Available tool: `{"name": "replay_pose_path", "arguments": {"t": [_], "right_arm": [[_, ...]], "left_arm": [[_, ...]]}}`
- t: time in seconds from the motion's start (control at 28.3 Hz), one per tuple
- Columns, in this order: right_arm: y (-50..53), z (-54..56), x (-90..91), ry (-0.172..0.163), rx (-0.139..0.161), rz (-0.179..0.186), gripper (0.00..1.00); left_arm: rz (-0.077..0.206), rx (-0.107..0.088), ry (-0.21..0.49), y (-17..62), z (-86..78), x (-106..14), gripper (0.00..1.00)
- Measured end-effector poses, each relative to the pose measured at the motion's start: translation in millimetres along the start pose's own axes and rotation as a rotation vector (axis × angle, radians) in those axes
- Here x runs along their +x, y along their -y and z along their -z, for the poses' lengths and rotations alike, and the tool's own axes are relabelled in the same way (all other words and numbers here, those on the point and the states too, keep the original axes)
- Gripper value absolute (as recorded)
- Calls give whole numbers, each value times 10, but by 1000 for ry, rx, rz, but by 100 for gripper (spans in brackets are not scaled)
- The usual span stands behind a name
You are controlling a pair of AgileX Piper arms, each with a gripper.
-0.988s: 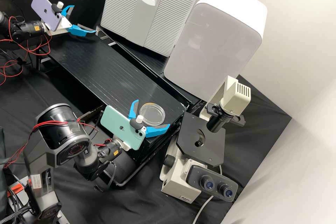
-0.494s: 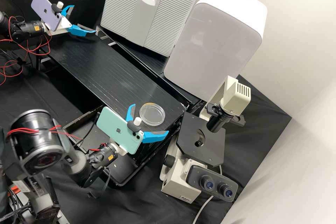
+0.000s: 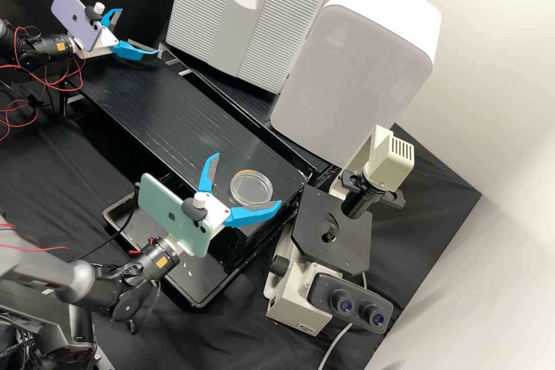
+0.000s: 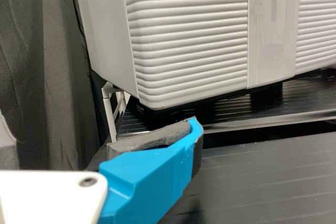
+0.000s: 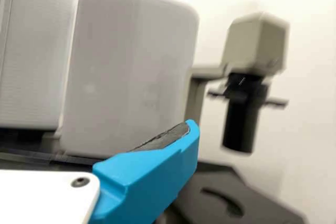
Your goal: Slide the petri dish to the right
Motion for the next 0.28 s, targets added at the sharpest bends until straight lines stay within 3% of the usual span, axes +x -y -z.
{"name": "replay_pose_path", "arguments": {"t": [0.11, 0.21, 0.28], "right_arm": [[-82, 59, -63, -16, 20, -38, 100], [-107, 97, -97, -31, 75, -42, 100], [-104, 98, -105, -30, 91, -32, 100]], "left_arm": [[0, 0, 0, 0, 0, 0, 100], [0, 0, 0, 0, 0, 0, 100], [0, 0, 0, 0, 0, 0, 100]]}}
